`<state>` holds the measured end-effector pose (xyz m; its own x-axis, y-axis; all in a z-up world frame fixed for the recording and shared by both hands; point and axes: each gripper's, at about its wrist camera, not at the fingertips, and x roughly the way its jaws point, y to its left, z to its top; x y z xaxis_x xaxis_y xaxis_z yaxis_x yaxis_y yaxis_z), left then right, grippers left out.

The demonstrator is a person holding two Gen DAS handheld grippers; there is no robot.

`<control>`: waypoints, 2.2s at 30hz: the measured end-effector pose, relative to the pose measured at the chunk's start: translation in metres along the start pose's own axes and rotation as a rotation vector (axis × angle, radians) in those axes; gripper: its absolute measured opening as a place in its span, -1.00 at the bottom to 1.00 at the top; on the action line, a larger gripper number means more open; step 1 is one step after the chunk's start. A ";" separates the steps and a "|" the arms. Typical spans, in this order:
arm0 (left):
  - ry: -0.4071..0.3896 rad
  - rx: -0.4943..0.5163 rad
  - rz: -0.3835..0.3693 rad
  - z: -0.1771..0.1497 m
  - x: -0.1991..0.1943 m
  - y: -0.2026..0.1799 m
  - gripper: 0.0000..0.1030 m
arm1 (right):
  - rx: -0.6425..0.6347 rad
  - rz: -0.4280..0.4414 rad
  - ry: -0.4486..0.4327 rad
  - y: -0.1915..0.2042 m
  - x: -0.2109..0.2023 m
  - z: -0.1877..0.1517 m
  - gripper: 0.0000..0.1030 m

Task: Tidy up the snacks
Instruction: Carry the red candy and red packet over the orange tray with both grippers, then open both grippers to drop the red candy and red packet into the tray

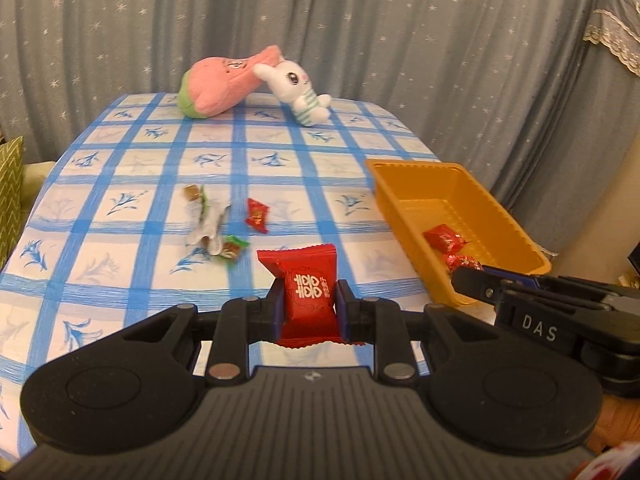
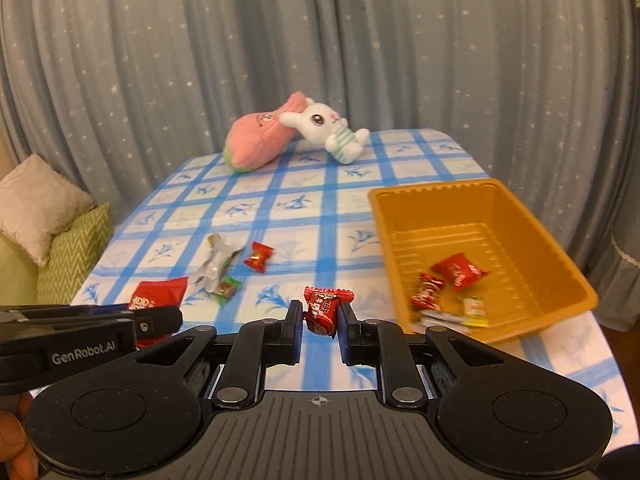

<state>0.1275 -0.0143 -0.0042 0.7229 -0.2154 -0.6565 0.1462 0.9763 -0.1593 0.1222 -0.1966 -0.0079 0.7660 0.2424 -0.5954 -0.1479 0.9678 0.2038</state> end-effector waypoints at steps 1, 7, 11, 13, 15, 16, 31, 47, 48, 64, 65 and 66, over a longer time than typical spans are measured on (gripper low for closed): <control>0.000 0.005 -0.006 0.001 0.000 -0.004 -0.56 | 0.005 -0.006 -0.001 -0.004 -0.003 -0.001 -0.65; 0.002 0.032 -0.040 0.004 0.003 -0.027 -0.56 | 0.032 -0.044 -0.009 -0.026 -0.016 -0.002 -0.65; 0.005 0.049 -0.063 0.004 0.006 -0.042 -0.56 | 0.050 -0.067 -0.015 -0.040 -0.022 -0.004 -0.65; 0.010 0.057 -0.074 0.005 0.008 -0.048 -0.56 | 0.059 -0.079 -0.017 -0.046 -0.024 -0.005 -0.65; 0.013 0.065 -0.082 0.006 0.010 -0.054 -0.56 | 0.070 -0.087 -0.020 -0.053 -0.026 -0.005 -0.65; 0.014 0.068 -0.087 0.005 0.011 -0.057 -0.56 | 0.075 -0.092 -0.022 -0.056 -0.027 -0.005 -0.65; 0.036 0.115 -0.149 0.015 0.037 -0.101 -0.56 | 0.149 -0.169 -0.059 -0.109 -0.039 0.002 -0.65; 0.063 0.146 -0.192 0.027 0.074 -0.137 -0.56 | 0.190 -0.201 -0.075 -0.147 -0.028 0.017 -0.65; 0.065 0.147 -0.194 0.028 0.077 -0.138 -0.56 | 0.191 -0.203 -0.076 -0.149 -0.026 0.018 -0.65; 0.087 0.155 -0.204 0.044 0.121 -0.154 -0.56 | 0.223 -0.212 -0.076 -0.181 0.002 0.035 -0.65; 0.088 0.156 -0.202 0.044 0.124 -0.155 -0.56 | 0.225 -0.213 -0.075 -0.182 0.004 0.035 -0.65; 0.091 0.157 -0.201 0.045 0.126 -0.155 -0.56 | 0.226 -0.213 -0.075 -0.184 0.006 0.036 -0.65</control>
<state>0.2264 -0.1920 -0.0294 0.6061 -0.3994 -0.6878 0.3893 0.9031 -0.1814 0.1769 -0.3754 -0.0211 0.8098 0.0223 -0.5862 0.1570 0.9546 0.2531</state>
